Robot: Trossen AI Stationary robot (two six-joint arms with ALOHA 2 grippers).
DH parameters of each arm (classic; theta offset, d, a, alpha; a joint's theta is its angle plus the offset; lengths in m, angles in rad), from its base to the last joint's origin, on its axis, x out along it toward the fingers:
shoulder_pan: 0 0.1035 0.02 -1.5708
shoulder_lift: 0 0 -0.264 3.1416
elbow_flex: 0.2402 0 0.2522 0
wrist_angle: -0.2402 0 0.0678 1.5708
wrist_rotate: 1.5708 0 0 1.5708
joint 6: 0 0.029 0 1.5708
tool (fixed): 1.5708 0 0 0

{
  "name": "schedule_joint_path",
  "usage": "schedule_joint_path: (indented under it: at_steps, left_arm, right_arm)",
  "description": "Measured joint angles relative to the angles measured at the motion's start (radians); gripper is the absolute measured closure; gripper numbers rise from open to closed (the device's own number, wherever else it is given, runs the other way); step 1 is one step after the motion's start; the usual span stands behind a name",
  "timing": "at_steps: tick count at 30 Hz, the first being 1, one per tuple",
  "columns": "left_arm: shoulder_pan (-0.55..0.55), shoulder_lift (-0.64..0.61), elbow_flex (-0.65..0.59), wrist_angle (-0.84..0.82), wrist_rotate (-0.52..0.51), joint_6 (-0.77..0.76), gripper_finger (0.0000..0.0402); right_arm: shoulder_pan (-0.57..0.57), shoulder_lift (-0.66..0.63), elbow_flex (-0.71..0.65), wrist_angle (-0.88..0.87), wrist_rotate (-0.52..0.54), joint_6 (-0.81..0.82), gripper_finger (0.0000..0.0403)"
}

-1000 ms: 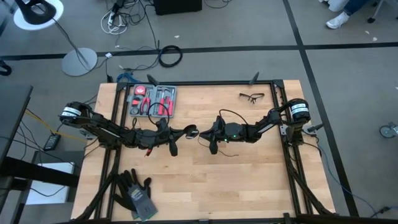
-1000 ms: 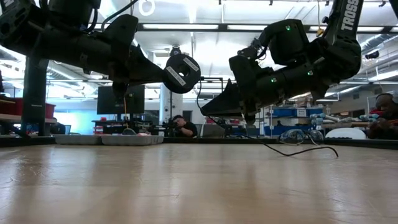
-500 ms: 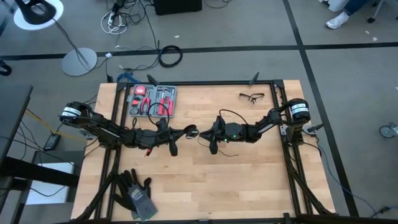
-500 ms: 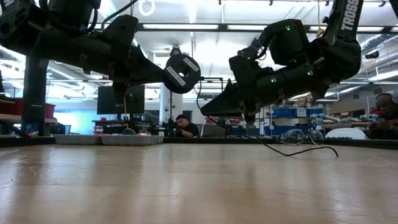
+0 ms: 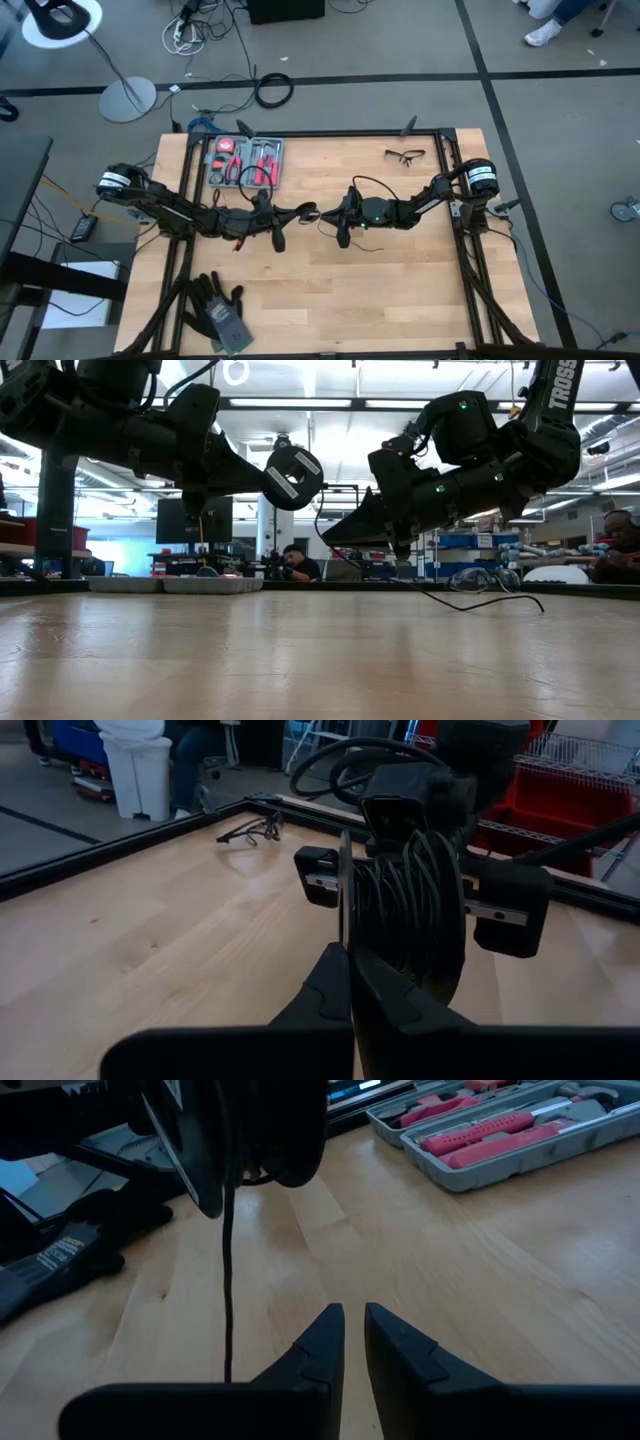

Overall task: Coil cords
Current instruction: Coil the black wire on the black spool

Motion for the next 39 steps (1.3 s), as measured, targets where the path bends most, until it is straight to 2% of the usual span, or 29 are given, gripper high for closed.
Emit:
schedule_joint_path:
  at_steps: [9, 25, 30, 39]
  left_arm:
    - [0.000, 0.000, 0.000, 0.000, 0.001, 0.078, 0.0401]
    - [0.000, 0.000, 0.000, 0.000, 0.004, 0.097, 0.0401]
    - [-0.001, 0.000, 0.000, 0.000, 0.044, 0.075, 0.0401]
    - [0.005, 0.000, 0.000, 0.001, -0.001, 0.150, 0.0401]
  right_arm:
    - [0.000, 0.000, 0.000, 0.000, 0.000, 0.000, 0.0357]
    - [0.000, 0.000, 0.000, 0.000, 0.000, 0.000, 0.0357]
    - [0.000, 0.000, 0.000, 0.000, 0.000, 0.000, 0.0357]
    - [0.000, 0.000, 0.000, 0.000, 0.000, 0.000, 0.0357]
